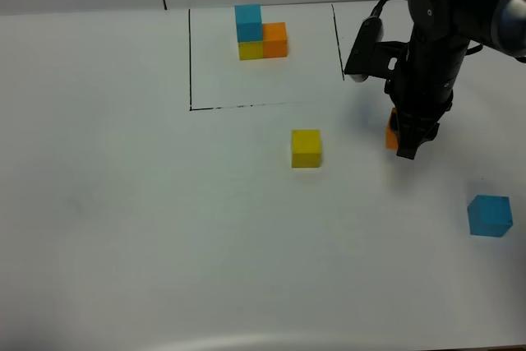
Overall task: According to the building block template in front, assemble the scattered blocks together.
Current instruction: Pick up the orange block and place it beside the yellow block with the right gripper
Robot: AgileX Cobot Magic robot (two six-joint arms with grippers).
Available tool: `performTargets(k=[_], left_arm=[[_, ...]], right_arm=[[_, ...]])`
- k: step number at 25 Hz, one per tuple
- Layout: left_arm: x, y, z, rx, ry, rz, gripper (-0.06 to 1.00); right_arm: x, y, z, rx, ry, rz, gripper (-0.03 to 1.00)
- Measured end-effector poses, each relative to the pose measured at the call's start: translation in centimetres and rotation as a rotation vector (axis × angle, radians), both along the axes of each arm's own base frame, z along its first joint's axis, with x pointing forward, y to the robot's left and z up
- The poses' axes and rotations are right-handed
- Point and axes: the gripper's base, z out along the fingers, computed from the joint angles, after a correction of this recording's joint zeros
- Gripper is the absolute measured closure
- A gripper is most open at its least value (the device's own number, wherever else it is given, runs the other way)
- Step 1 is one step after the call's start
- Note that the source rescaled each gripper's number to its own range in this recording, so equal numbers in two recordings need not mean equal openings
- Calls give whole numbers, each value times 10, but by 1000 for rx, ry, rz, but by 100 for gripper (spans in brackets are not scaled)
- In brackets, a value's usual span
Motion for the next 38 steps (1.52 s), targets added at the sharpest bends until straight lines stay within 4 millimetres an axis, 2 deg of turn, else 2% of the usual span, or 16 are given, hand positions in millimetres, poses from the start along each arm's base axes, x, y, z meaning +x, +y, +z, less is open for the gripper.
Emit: performTargets(k=[10,16,23,34,38], left_arm=[[0,0,0,0,0,0,54],[0,0,0,0,0,0,54],[0,0,0,0,0,0,54],[0,0,0,0,0,0,54],[0,0,0,-1,0,0,54]], right_arm=[[-8,32,-1,31,-38,255,95],[1,39,-25,38,-11,265,95],[12,46,-34,58,-35,287,95],[14,52,-56,97,-5,308,95],[15,53,-57,96,-1,310,95]])
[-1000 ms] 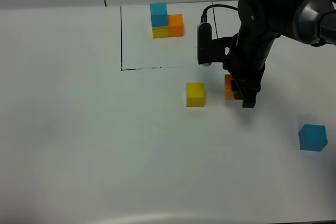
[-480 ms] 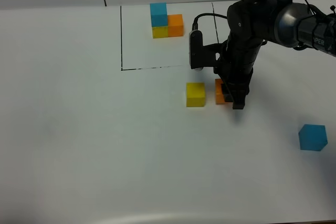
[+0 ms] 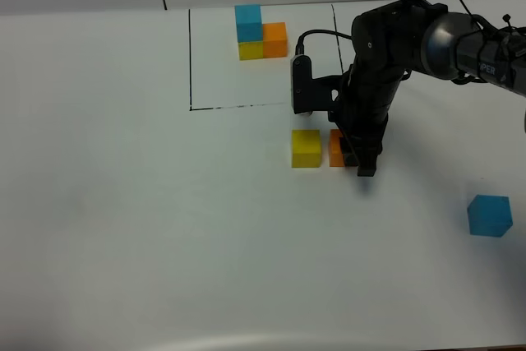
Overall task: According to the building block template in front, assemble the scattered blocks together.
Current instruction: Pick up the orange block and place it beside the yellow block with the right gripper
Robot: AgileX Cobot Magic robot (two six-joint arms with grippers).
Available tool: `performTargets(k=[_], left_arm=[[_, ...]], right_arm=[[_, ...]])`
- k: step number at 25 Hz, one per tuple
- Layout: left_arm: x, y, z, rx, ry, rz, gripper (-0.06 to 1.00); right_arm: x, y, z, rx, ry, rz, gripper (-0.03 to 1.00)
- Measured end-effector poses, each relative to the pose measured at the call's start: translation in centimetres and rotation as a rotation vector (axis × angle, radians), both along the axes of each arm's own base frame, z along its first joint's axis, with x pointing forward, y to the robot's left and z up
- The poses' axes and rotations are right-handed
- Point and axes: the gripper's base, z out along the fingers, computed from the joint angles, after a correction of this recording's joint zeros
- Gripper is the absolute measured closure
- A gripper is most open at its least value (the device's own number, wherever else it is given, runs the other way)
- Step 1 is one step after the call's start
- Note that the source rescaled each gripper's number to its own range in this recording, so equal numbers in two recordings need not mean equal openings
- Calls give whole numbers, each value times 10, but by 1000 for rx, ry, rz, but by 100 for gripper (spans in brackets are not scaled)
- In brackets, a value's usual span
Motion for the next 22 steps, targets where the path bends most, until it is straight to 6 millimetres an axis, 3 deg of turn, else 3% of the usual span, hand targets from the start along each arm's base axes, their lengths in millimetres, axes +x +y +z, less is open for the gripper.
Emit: performTargets(k=[22], left_arm=[[0,0,0,0,0,0,54]], right_arm=[[-3,9,-1,30,-2,31,95]])
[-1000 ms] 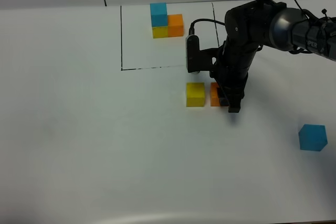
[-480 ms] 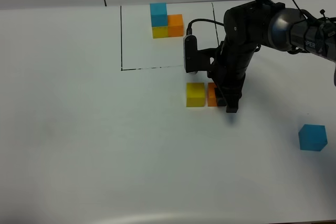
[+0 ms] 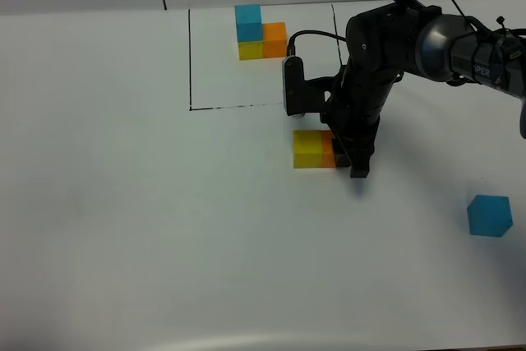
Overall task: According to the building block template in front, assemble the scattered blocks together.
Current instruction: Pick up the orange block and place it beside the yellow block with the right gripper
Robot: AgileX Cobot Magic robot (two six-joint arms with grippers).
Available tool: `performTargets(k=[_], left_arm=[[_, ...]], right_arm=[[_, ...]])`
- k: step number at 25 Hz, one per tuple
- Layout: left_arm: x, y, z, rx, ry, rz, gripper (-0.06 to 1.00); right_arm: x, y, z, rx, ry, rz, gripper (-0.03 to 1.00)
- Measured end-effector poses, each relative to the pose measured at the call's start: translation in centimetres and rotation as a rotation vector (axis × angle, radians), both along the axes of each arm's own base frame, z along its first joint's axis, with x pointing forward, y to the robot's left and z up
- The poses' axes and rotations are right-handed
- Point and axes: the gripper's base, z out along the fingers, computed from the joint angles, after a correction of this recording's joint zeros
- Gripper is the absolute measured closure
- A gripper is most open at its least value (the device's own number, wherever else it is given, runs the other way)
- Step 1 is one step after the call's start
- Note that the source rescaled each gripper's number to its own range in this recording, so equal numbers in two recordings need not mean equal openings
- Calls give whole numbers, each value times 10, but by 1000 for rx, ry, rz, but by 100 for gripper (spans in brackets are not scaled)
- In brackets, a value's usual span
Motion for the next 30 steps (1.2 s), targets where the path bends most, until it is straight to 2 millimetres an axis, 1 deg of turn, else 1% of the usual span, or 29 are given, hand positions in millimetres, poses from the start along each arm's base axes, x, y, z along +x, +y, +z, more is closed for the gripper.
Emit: performTargets(k=[5,20,21,22,24,25,27,28,30], left_arm=[[0,0,0,0,0,0,54],[0,0,0,0,0,0,54],[0,0,0,0,0,0,54],[0,0,0,0,0,0,54],[0,0,0,0,0,0,54],[0,0,0,0,0,0,54],[0,0,0,0,0,0,54],[0,0,0,0,0,0,54],[0,0,0,0,0,0,54]], right_arm=[[0,0,0,-3,-4,42,95],[1,-1,0,13,4,31,95],[1,-1,0,15,6,27,94],[0,0,0,20,8,19,89],[0,0,0,24,17,-6,71],[0,0,1,27,16,-20,60],[1,-4,8,37,14,-71,44],[1,-6,13,41,16,-98,37],[1,-16,26,50,22,-178,31]])
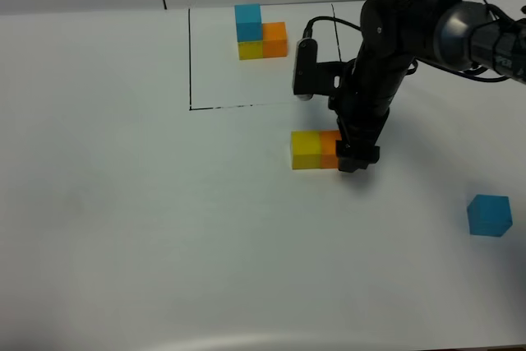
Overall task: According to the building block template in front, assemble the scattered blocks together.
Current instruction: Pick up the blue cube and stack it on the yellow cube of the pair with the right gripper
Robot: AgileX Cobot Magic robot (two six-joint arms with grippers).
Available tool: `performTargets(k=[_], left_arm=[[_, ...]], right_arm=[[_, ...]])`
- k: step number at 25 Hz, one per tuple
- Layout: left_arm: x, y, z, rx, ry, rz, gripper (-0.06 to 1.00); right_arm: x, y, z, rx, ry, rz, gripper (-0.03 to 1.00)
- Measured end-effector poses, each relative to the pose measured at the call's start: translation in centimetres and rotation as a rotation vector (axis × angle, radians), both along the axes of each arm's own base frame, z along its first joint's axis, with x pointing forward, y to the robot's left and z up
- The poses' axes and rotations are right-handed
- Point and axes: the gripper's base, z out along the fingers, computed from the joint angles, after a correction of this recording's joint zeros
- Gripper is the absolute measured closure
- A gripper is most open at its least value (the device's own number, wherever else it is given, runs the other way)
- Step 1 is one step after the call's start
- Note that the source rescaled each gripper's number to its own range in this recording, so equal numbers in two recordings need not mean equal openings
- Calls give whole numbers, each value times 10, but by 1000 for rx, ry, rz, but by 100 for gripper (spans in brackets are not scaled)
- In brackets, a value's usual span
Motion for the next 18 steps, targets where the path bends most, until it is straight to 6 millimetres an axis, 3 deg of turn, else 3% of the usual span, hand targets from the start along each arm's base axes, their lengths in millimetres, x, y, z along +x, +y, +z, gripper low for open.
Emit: performTargets(k=[5,12,18], left_arm=[[0,0,0,0,0,0,54],[0,0,0,0,0,0,54],[0,0,0,0,0,0,54]], right_arm=[[-18,-41,18,14,-4,-253,28],[-77,-101,32,128,-29,-830,28],[-102,-136,28,155,31,-1224,28]])
